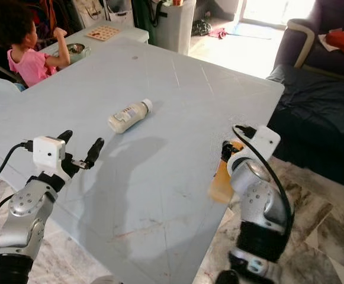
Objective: Restocking fridge
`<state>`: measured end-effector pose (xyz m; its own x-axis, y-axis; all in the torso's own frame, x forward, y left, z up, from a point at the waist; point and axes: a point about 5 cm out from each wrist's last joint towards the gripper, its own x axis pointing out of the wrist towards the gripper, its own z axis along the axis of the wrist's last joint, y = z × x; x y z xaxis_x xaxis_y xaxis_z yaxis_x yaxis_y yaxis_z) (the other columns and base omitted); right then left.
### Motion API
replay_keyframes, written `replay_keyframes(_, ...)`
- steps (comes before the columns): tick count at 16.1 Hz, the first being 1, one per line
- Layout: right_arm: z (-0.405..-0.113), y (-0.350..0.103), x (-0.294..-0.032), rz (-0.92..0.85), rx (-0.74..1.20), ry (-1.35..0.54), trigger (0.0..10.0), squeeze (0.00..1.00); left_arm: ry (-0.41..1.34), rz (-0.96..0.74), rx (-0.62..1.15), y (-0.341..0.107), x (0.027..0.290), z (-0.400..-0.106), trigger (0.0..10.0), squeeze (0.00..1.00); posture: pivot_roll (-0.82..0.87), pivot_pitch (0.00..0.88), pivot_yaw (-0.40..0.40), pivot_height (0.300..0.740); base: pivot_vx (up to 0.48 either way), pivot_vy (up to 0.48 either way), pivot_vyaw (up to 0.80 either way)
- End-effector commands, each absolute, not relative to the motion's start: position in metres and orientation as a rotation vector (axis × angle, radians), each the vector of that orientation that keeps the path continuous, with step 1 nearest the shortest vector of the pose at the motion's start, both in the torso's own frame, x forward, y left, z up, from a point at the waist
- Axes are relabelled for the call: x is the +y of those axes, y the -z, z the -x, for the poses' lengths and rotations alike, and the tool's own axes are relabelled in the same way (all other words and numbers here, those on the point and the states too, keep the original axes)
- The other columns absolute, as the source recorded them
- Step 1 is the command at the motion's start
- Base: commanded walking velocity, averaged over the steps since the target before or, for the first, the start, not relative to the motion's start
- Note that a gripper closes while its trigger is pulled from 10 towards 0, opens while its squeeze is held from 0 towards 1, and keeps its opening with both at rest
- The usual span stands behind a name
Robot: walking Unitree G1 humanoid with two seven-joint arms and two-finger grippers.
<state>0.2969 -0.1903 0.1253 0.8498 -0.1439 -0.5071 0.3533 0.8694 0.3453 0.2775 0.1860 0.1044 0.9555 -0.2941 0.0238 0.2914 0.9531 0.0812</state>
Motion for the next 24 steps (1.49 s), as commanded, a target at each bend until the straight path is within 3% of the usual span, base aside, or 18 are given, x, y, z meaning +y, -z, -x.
replay_keyframes(1, -0.290, -0.100, -0.188, -0.425, 0.620, 0.229, 0.0, 0.00, 0.298, -0.093, -0.022, -0.103, 0.188, -0.278, 10.0, 0.00, 0.01, 0.017, 0.018, 0.740, 0.000, 0.000, 0.00)
replay_keyframes(6, -0.287, -0.086, -0.204, -0.392, 0.674, 0.175, 1.0, 0.00, 0.293, -0.094, -0.017, -0.102, 0.187, -0.278, 10.0, 0.00, 0.01, 0.013, 0.008, 0.740, 0.000, 0.000, 0.00)
replay_keyframes(7, -0.290, -0.087, -0.207, -0.405, 0.648, 0.187, 1.8, 0.00, 0.291, -0.093, -0.018, -0.101, 0.187, -0.278, 10.0, 0.00, 0.01, 0.013, 0.008, 0.740, 0.000, 0.000, 0.00)
replay_keyframes(8, -0.296, -0.096, -0.211, -0.399, 0.558, 0.208, 2.5, 0.00, 0.287, -0.095, -0.019, -0.101, 0.187, -0.278, 10.0, 0.00, 0.01, 0.013, 0.008, 0.740, 0.000, 0.000, 0.00)
replay_keyframes(10, -0.304, -0.107, -0.214, -0.333, 0.447, 0.206, 2.1, 0.00, 0.280, -0.097, -0.023, -0.102, 0.188, -0.280, 10.0, 0.00, 0.01, 0.009, 0.011, 0.740, 0.000, 0.000, 0.00)
replay_keyframes(11, -0.313, -0.125, -0.215, -0.284, 0.314, 0.215, 3.5, 0.00, 0.271, -0.101, -0.032, -0.104, 0.189, -0.282, 10.0, 0.00, 0.02, 0.004, 0.012, 0.740, 0.000, 0.000, 0.00)
replay_keyframes(13, -0.322, -0.149, -0.216, -0.227, 0.150, 0.232, 3.4, 0.00, 0.264, -0.102, -0.039, -0.106, 0.189, -0.283, 10.0, 0.00, 0.02, 0.000, 0.012, 0.740, 0.000, 0.000, 0.00)
replay_keyframes(15, -0.330, -0.175, -0.212, -0.126, -0.004, 0.212, 4.7, 0.00, 0.254, -0.104, -0.048, -0.107, 0.189, -0.284, 10.0, 0.00, 0.02, 0.000, 0.011, 0.740, 0.000, 0.000, 0.00)
replay_keyframes(16, -0.334, -0.188, -0.210, -0.071, -0.093, 0.213, 10.0, 0.00, 0.246, -0.106, -0.055, -0.108, 0.189, -0.285, 10.0, 0.00, 0.02, 0.000, 0.011, 0.740, 0.000, 0.000, 0.00)
replay_keyframes(19, -0.335, -0.216, -0.198, 0.067, -0.300, 0.171, 10.0, 0.00, 0.213, -0.111, -0.068, -0.109, 0.192, -0.287, 10.0, 0.00, 0.03, 0.000, 0.010, 0.740, 0.000, 0.000, 0.00)
replay_keyframes(24, -0.321, -0.220, -0.157, 0.163, -0.470, -0.040, 10.0, 0.00, 0.135, -0.134, -0.046, -0.105, 0.195, -0.292, 10.0, 0.00, 0.03, 0.000, 0.014, 0.740, 0.000, 0.000, 0.00)
